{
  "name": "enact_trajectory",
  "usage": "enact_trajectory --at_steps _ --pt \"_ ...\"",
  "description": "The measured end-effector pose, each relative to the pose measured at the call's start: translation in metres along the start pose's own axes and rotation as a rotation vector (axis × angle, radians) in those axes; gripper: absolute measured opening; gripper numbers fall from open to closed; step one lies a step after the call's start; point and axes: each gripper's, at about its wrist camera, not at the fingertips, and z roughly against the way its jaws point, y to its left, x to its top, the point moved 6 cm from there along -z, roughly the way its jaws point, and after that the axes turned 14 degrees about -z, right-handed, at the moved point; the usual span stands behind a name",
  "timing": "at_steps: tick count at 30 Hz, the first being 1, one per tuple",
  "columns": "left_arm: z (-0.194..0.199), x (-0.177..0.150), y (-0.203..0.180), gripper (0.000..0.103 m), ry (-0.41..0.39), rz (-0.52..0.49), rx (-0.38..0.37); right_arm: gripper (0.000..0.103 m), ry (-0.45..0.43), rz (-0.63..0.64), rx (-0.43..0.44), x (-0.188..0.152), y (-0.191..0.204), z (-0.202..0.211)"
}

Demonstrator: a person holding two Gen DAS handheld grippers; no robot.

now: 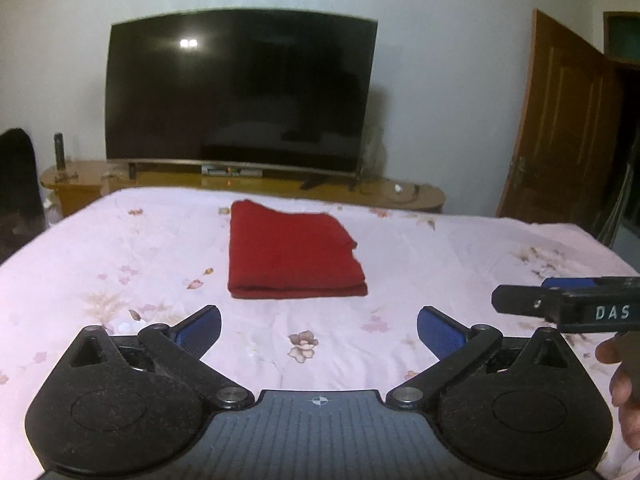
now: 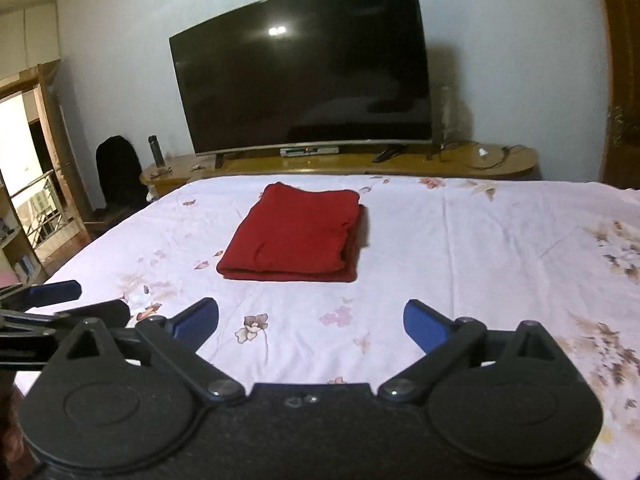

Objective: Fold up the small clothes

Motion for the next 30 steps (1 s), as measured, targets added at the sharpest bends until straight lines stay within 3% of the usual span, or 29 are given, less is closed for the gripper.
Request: enact_trajectory --at_steps 11,30 --pt "0.051 0.003 -0.022 0.103 -0.067 0.021 -0.002 0.102 -0.083 0.078 -0.003 -0.011 0.012 0.062" --pt "0.063 0.013 -0.043 0.103 -0.099 0.007 -0.007 0.102 -0.116 0.078 -0.014 -0.010 0.006 0.081"
